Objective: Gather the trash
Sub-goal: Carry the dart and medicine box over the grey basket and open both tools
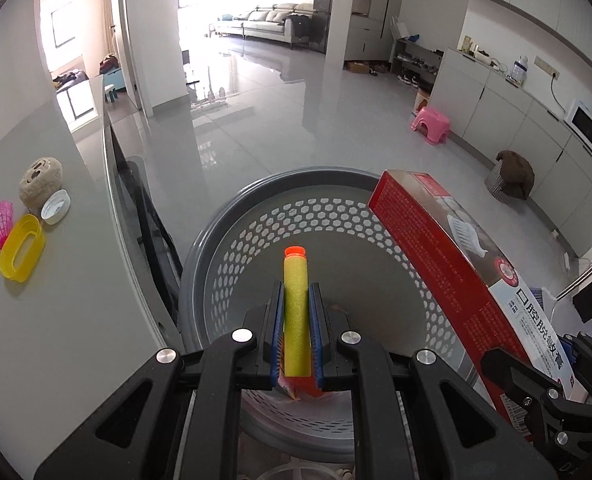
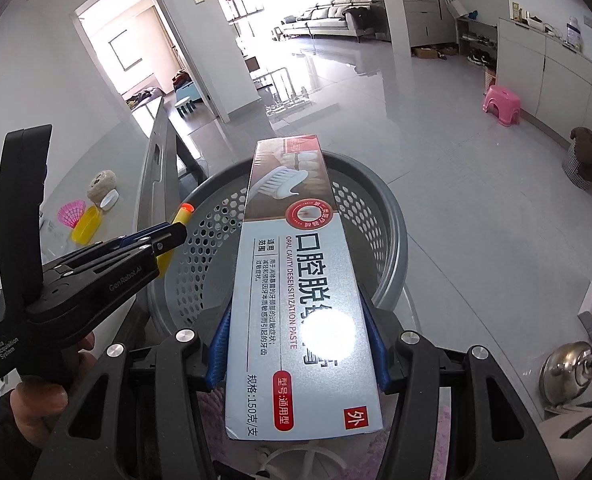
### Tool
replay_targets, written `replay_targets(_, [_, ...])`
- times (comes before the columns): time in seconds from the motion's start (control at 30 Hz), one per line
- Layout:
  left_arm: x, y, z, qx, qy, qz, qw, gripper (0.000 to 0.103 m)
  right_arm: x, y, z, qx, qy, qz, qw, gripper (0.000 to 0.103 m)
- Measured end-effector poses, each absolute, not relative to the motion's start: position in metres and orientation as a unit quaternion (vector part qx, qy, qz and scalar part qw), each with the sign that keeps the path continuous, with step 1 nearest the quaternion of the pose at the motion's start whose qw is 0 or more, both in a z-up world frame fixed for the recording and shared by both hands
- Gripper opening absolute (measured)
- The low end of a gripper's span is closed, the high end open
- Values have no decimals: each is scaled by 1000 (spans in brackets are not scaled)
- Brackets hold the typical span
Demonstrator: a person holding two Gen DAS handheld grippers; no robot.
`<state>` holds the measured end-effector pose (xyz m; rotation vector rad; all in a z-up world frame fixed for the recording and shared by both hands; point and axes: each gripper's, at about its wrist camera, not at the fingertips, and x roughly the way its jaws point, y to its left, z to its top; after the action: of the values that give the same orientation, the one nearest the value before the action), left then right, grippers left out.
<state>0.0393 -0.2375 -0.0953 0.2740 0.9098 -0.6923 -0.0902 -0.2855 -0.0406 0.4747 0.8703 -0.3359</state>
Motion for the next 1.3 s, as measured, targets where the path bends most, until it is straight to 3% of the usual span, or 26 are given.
replay_targets(1.3, [56, -249, -106, 137, 466, -309, 818, 14, -67, -296, -64, 243, 445, -127, 853, 53])
